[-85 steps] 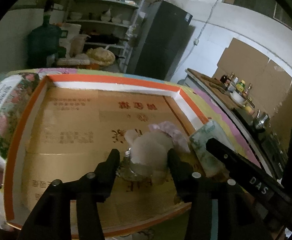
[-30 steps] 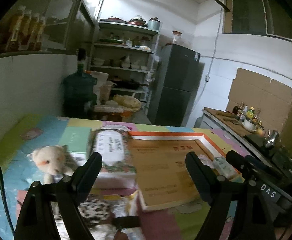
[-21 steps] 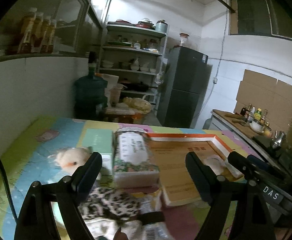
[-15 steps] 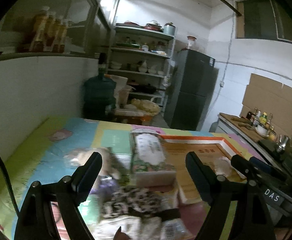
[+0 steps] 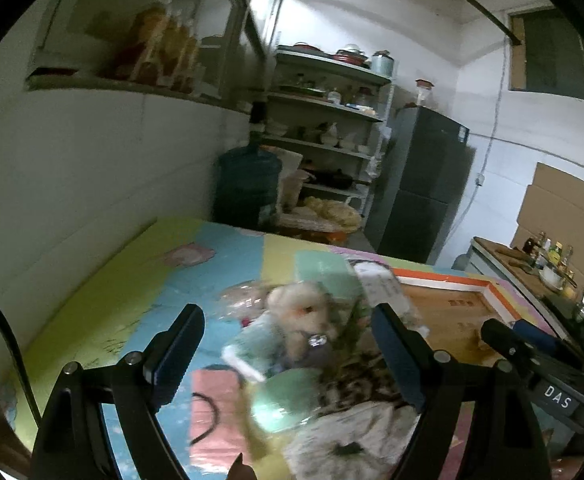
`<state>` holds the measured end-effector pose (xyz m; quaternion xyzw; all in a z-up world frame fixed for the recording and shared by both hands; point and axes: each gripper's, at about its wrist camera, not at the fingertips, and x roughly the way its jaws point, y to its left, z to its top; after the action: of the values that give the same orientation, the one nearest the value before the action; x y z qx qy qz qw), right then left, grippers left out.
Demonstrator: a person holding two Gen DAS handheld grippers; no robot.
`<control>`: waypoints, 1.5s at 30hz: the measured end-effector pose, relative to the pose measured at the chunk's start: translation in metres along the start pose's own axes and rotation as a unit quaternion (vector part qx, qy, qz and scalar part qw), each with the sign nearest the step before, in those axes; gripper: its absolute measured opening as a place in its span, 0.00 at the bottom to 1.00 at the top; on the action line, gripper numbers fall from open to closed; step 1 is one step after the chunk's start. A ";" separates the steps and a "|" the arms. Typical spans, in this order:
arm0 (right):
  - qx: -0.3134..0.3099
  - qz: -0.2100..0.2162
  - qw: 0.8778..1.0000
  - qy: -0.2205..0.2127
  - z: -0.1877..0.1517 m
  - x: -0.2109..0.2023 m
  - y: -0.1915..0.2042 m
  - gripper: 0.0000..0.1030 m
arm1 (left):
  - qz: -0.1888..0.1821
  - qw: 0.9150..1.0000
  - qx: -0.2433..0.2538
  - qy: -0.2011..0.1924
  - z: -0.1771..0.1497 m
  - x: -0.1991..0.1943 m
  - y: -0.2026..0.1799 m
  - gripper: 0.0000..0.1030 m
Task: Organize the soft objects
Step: 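Move both open tools back over the pile of soft items, then grasp the leopard-print scrunchie with the right tool while the left tool grasps the pink pouch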
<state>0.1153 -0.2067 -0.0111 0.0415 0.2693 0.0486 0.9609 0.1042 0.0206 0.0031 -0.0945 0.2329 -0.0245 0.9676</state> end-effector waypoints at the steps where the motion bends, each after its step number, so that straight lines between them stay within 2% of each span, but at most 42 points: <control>1: -0.003 0.004 1.000 0.002 -0.001 0.001 0.004 0.72 | 0.002 1.000 -0.003 0.001 -0.001 -0.001 0.005 0.83; 11: -0.052 0.100 0.992 0.048 -0.020 0.029 0.046 0.72 | 0.025 0.999 -0.031 0.012 -0.016 -0.004 0.049 0.83; 16: -0.063 0.121 0.988 0.066 -0.020 0.046 0.051 0.71 | 0.023 0.999 -0.034 0.017 -0.027 -0.006 0.065 0.83; 20: -0.065 0.128 0.987 0.077 -0.018 0.056 0.055 0.60 | 0.019 0.999 -0.035 0.026 -0.036 -0.006 0.072 0.83; 22: -0.068 0.131 0.986 0.083 -0.019 0.061 0.056 0.51 | 0.017 0.999 -0.034 0.033 -0.039 -0.005 0.073 0.83; 24: -0.066 0.132 0.985 0.091 -0.019 0.066 0.056 0.22 | 0.015 0.999 -0.032 0.039 -0.044 -0.003 0.075 0.83; 26: -0.061 0.139 0.984 0.096 -0.019 0.069 0.056 0.11 | 0.016 0.998 -0.031 0.044 -0.046 -0.002 0.075 0.83; 27: -0.058 0.142 0.983 0.096 -0.018 0.069 0.055 0.08 | 0.015 0.998 -0.031 0.047 -0.048 -0.001 0.075 0.83; 29: -0.047 0.151 0.984 0.087 -0.017 0.065 0.052 0.06 | 0.013 0.998 -0.032 0.051 -0.049 0.001 0.076 0.83; 34: -0.027 0.161 0.986 0.029 0.001 0.042 0.042 0.06 | 0.007 0.998 -0.027 0.058 -0.053 0.006 0.074 0.83; 40: -0.010 0.155 0.987 -0.040 0.022 0.008 0.030 0.06 | 0.010 0.997 -0.020 0.076 -0.061 0.015 0.069 0.83; 45: -0.020 0.151 0.986 -0.063 0.028 -0.008 0.028 0.06 | 0.018 0.994 -0.004 0.109 -0.072 0.030 0.061 0.83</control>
<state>0.1209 -0.1811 0.0198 0.0657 0.1980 0.1956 0.9582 0.0980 0.0653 -0.0848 -0.0911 0.3390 -0.0161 0.9362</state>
